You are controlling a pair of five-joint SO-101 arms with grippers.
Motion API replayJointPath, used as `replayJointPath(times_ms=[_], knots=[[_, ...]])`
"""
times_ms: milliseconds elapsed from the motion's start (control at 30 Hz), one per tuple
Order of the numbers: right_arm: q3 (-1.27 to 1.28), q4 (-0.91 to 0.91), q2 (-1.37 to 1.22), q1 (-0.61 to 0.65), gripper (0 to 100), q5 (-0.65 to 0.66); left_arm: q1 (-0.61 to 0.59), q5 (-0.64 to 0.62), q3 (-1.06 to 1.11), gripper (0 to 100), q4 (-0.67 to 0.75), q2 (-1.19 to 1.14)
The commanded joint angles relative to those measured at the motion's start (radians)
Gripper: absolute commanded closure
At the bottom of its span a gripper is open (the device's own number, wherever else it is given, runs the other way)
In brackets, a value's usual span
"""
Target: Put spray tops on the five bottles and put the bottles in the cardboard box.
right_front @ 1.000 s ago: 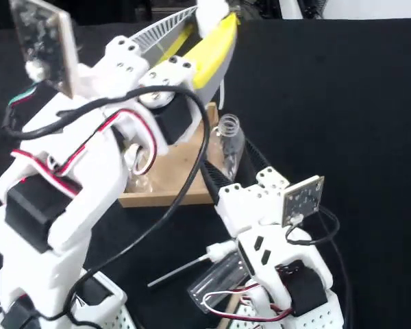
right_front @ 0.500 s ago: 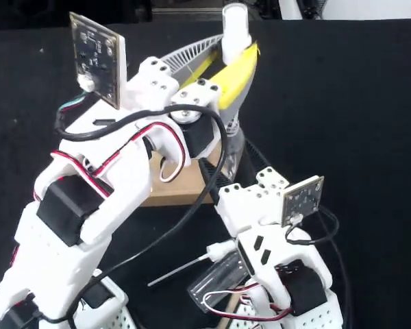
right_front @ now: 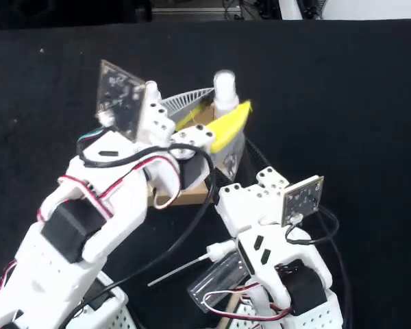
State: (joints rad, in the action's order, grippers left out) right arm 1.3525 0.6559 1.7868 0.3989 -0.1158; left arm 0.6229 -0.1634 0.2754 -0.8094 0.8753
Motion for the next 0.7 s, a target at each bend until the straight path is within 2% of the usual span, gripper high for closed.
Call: replayJointPath(times_ms=[0,233,333,433,567,667], knots=[[-0.002,-0.032,0.016,0.018,98.8,-0.005,-0.019,0.008,-0.022,81,0.025,0.052],[0.010,-0.035,0.016,0.014,98.8,-0.002,-0.177,0.015,-0.076,81,0.017,0.158],[0.018,-0.032,0.015,0.002,98.8,0.005,-0.328,0.015,-0.051,81,-0.048,0.173],[0.016,-0.031,0.015,-0.083,98.8,0.054,-0.515,0.015,0.050,81,-0.064,0.173],[0.016,-0.031,0.013,-0.206,98.8,0.077,-0.716,0.009,0.272,81,0.092,0.175],[0.015,-0.031,-0.012,-0.232,98.8,0.077,-0.797,0.012,0.493,81,0.261,0.184]])
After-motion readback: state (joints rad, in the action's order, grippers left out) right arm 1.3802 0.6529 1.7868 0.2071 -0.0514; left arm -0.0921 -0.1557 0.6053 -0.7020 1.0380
